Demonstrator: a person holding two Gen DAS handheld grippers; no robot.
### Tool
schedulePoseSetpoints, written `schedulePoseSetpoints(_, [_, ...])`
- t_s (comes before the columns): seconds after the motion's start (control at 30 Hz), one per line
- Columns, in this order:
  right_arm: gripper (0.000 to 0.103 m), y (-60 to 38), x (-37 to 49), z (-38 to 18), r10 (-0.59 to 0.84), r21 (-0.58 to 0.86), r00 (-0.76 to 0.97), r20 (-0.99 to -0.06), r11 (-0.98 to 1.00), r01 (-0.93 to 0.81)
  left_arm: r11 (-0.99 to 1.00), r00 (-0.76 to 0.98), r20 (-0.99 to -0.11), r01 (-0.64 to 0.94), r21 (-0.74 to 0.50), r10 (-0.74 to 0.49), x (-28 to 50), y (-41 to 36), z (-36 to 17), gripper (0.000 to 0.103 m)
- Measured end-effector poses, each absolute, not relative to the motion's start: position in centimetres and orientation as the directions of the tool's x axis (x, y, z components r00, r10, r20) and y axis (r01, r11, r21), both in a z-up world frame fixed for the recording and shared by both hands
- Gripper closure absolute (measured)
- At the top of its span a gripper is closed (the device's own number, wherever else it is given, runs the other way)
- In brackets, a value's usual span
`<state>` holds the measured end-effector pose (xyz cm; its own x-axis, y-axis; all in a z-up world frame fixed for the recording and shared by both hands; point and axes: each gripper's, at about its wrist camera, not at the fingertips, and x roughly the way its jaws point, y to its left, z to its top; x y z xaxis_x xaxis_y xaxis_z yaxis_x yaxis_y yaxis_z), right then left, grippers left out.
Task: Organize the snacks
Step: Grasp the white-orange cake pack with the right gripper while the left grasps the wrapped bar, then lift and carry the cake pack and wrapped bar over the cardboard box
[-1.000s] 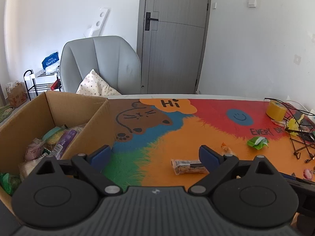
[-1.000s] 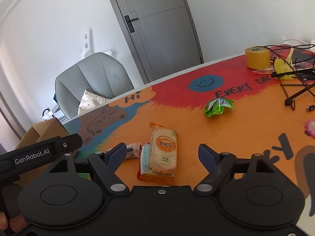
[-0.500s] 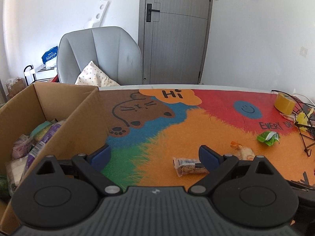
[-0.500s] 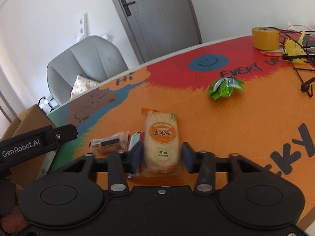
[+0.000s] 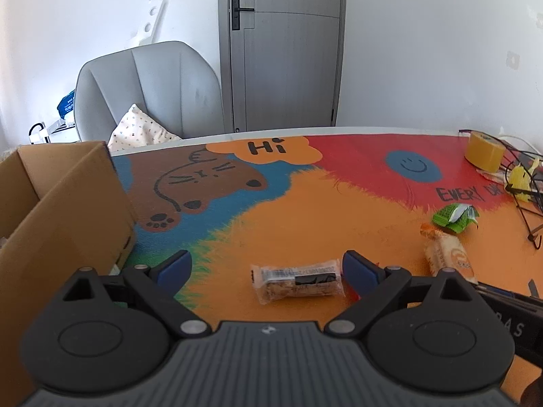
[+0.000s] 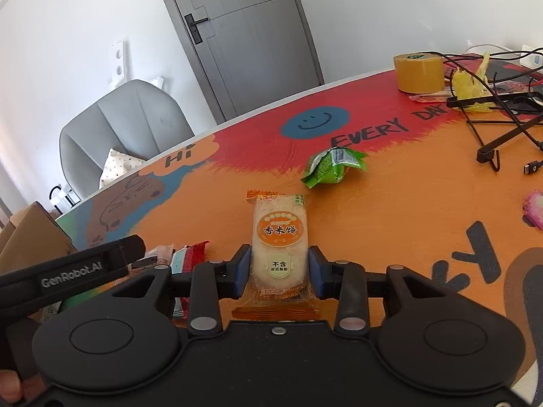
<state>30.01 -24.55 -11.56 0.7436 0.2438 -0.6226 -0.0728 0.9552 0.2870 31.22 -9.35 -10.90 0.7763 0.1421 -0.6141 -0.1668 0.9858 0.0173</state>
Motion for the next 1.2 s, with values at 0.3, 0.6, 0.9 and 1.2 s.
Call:
schedulePoseSetpoints(0.3, [0.066,-25.1,29.8,-11.7,0.230,0.267,0.753,-0.616,0.961,-0.075,0.983,0.757,-0.631,-0.171,0.059,0.170,32.2,-10.4,-12.5,0.010])
schedulePoseSetpoints(0.6, [0.066,-24.3,29.5,-11.6,0.202,0.218,0.757,-0.622,0.973,-0.080,0.990,0.742,-0.661,-0.139,0.014,0.114,32.0,-9.9,-12.4,0.049])
schedulePoseSetpoints(0.9, [0.066,-23.5,27.9,-10.3,0.220,0.231,0.770,-0.599,0.968,-0.097,0.988,0.780,-0.615,-0.156,-0.006,0.119,29.6,-8.6,-10.0,0.050])
schedulePoseSetpoints(1.2, [0.066,-21.9,26.0,-8.3,0.243,0.233,0.790,-0.563,0.964,-0.130,0.984,0.814,-0.566,-0.176,-0.022,0.133,26.9,-7.0,-7.5,0.050])
